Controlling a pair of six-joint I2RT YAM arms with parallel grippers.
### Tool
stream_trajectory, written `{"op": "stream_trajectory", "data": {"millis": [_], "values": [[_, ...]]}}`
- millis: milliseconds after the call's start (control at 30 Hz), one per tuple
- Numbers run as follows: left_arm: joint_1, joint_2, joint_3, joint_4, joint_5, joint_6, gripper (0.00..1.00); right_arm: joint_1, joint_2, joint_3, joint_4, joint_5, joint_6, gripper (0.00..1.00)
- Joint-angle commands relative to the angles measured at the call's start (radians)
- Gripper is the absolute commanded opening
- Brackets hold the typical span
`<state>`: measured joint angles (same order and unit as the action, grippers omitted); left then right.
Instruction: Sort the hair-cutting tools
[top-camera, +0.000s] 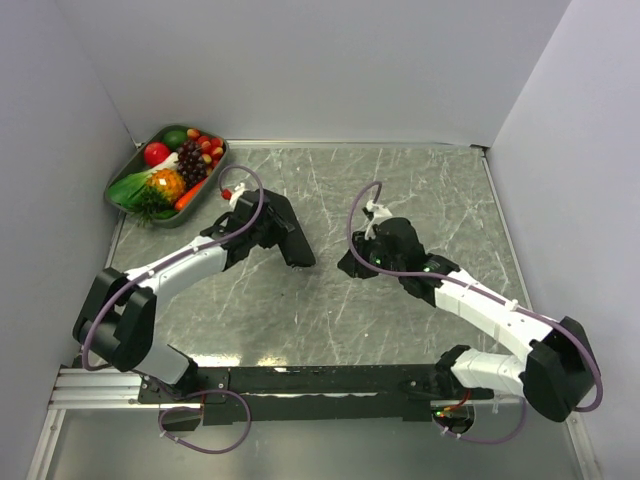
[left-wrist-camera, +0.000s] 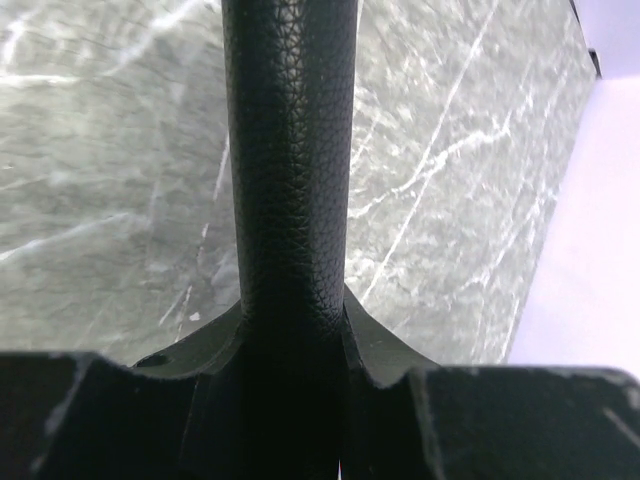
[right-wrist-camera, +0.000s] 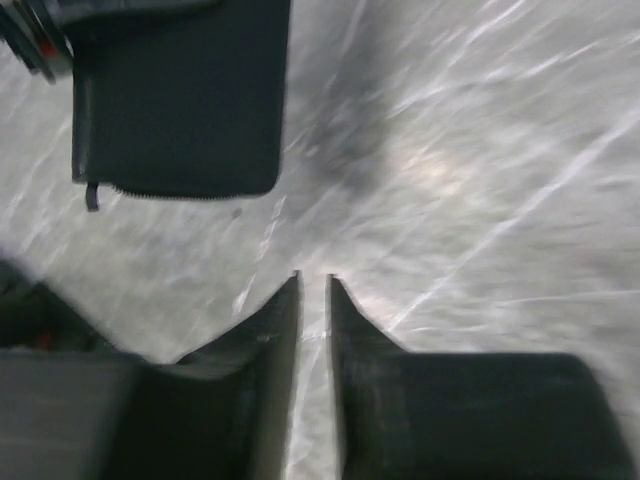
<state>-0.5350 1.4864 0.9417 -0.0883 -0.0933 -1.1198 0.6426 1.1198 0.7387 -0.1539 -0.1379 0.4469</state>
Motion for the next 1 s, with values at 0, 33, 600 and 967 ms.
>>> {"op": "stream_trajectory", "data": {"millis": [0,33,600,967], "values": [[-0.02,-0.08,0.072,-0.025,-0.135,-0.057,0.03,0.009,-0.006,0.022,0.149,-0.187,0.134,0.36],[-0.02,-0.081,0.078,-0.033,-0.146,-0.063,0.03,0.008,-0.008,0.024,0.186,-0.192,0.162,0.4],[-0.02,-0.152,0.103,-0.077,-0.229,-0.101,0.01,0.043,0.143,0.054,0.499,-0.35,0.703,0.4],[-0.02,-0.183,0.121,-0.067,-0.227,-0.049,0.01,0.08,0.218,0.09,0.605,-0.355,0.797,0.37]]}}
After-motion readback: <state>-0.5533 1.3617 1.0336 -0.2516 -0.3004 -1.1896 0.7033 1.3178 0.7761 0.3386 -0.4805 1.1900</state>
